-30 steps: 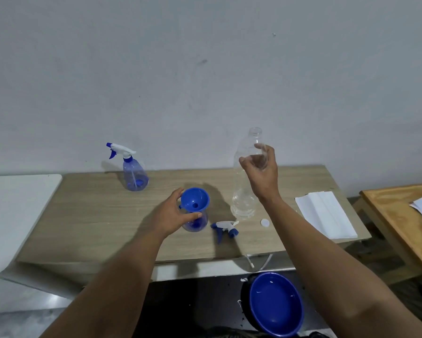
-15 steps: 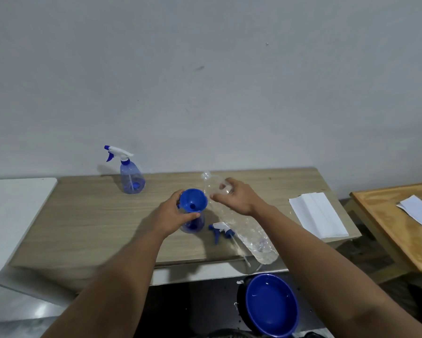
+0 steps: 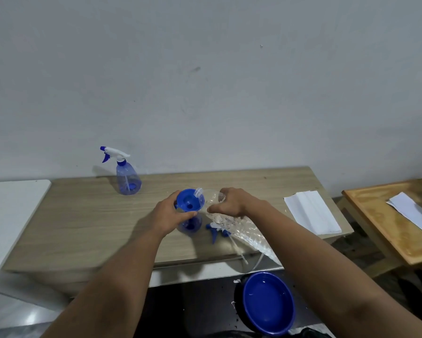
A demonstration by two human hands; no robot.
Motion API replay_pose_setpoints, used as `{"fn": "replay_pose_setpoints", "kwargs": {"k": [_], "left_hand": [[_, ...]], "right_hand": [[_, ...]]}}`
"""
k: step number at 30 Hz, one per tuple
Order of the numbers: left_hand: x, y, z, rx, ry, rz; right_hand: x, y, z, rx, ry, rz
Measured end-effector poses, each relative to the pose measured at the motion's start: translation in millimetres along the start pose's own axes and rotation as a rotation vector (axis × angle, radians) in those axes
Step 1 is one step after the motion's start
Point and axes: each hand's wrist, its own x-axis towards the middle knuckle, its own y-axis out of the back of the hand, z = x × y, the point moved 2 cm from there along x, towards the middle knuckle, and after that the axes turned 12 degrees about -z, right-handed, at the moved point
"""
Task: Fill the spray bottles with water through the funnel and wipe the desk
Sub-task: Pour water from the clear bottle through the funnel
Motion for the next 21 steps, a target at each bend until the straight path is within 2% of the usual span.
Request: {"fn": "replay_pose_setpoints", "kwargs": {"k": [21], "left_hand": [[0.9,1.5,-0.3,0.021,0.0,0.018]], "right_hand": [[5.3,-2.2,-7.7,-0.2,-0.146,-0.077]]}}
